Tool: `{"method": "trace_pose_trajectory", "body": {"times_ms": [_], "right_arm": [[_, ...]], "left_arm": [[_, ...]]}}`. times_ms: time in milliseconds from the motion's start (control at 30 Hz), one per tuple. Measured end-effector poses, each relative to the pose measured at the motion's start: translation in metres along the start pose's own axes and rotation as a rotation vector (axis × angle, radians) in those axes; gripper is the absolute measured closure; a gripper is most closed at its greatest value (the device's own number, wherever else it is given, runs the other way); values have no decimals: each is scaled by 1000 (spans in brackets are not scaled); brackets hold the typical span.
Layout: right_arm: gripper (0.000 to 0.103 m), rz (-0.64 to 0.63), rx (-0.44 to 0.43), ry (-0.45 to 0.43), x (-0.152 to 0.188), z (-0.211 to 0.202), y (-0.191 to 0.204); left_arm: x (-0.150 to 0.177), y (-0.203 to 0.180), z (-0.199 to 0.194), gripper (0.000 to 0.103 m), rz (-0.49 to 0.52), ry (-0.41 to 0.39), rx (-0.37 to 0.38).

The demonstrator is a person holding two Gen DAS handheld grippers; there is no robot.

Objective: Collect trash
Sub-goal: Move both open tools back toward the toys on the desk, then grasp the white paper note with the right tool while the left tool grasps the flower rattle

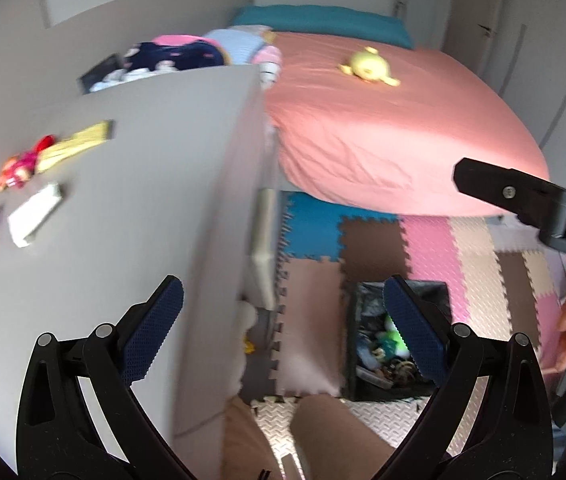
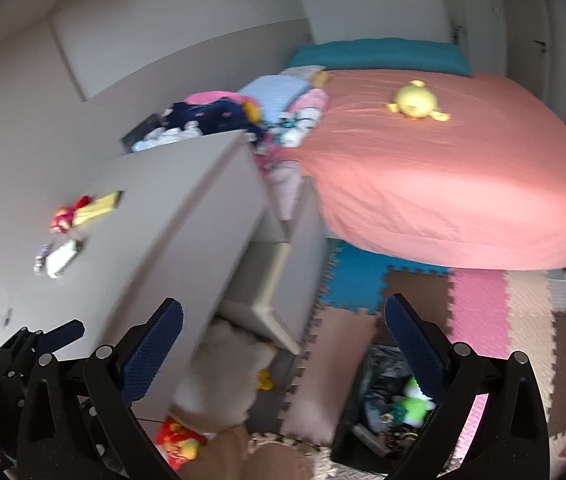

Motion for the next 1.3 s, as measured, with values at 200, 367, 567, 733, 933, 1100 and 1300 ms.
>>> {"method": "trace_pose_trajectory", "body": {"times_ms": [200, 367, 567, 733, 933, 1100, 1300], "right_arm": [[3, -84, -52, 17, -18, 16, 68], [3, -155, -124, 48, -28, 35, 129], [3, -214, -194, 82, -35, 58, 193], [3, -280, -237, 119, -38, 79, 250], [5, -332, -258, 149, -45, 105, 298], [18, -388, -263, 199, -35, 128, 326], [29, -471, -214, 248, -11, 166, 351]], "left_arm": [[-2, 76, -15, 6, -101, -23, -64], [5, 135, -25, 6, -186, -36, -119], [16, 202, -31, 6, -273, -34, -173], [27, 260, -32, 6, -371, -30, -212], [33, 316, -31, 6, -449, -32, -262], [36, 353, -28, 6, -496, -30, -280], [43, 378, -16, 6, -526, -9, -284]]}}
Point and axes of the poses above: each gripper's, at about its wrist camera, not at the fingertips, and z roughly the way its jaws point, y to its left, x to its underside, the point moved 10 cm from there along z, roughly the way its jaws point, and after that the axes turned 4 degrees about y, right-handed, at the moved point
